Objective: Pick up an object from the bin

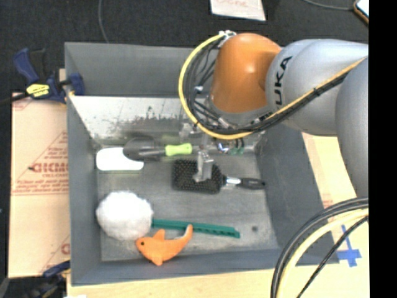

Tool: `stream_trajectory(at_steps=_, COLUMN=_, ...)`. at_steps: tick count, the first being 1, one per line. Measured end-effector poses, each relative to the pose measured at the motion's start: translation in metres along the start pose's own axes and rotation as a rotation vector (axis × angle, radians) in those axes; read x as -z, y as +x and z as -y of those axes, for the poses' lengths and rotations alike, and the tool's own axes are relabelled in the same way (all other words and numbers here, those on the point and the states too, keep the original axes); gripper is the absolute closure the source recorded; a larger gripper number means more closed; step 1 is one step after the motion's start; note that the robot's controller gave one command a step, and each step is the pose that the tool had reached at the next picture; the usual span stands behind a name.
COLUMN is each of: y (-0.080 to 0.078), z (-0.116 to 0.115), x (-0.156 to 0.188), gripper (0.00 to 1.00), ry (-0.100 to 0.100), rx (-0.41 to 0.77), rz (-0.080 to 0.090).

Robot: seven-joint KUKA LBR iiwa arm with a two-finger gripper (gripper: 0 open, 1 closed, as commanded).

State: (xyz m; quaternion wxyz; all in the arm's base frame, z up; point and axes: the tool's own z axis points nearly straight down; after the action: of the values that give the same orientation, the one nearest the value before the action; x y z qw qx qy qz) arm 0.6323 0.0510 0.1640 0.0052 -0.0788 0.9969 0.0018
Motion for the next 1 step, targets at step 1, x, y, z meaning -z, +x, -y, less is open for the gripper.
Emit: stream_trajectory(at_steps=1, y=0.0123, z=0.0368, x=-0.0748, gripper=0.00, ry=0.004, rx=-0.307, rz=-0.011)
